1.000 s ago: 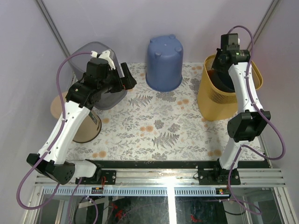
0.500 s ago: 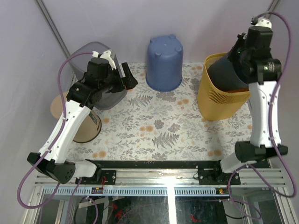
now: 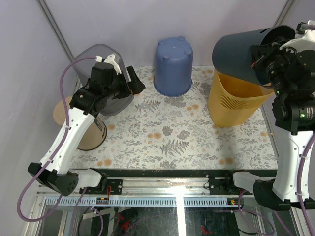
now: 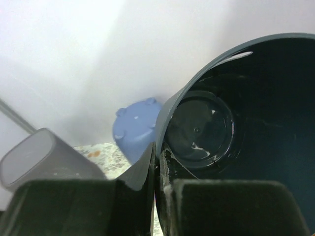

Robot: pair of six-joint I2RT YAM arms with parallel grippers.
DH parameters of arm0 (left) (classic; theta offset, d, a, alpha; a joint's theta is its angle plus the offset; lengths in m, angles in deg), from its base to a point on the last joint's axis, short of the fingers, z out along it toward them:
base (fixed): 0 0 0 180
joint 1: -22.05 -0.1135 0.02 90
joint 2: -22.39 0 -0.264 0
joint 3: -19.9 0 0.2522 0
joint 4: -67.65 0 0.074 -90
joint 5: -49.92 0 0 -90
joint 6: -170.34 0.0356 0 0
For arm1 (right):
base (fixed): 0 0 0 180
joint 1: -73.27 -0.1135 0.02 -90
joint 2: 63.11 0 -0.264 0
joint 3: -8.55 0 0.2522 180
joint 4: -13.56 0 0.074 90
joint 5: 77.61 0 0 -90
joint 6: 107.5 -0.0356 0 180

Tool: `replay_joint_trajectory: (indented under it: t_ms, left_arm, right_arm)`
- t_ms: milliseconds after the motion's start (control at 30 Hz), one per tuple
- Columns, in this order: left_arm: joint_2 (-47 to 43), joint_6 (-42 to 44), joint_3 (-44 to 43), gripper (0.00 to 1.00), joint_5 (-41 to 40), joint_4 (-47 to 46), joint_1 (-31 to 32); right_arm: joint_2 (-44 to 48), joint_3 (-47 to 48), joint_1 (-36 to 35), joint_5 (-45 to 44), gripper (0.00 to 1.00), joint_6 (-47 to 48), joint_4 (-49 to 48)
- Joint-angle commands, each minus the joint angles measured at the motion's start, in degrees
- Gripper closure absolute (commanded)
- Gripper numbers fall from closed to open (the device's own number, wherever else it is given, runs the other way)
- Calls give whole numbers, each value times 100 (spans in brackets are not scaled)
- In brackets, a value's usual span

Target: Turn the large container upside down

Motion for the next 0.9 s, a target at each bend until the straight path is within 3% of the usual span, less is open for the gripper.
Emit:
replay_joint_trajectory:
  t_ms: [0, 267, 500, 867]
  left_arm:
    - [-339, -162, 163, 0, 32, -441, -51]
    - [-678, -423, 425, 0, 39, -677, -51]
    - [-897, -451, 658, 0, -95, -607, -60]
    - [-1188, -480, 1024, 0, -360, -402, -81]
  right_arm:
    - [284, -129, 6, 1013, 100, -208, -1111]
    - [302, -788, 2, 2874, 100, -1583, -2253]
    - [70, -1776, -49, 3675, 100, -2231, -2834]
    - [-1021, -2476, -1594, 3615, 100, -2430, -3523]
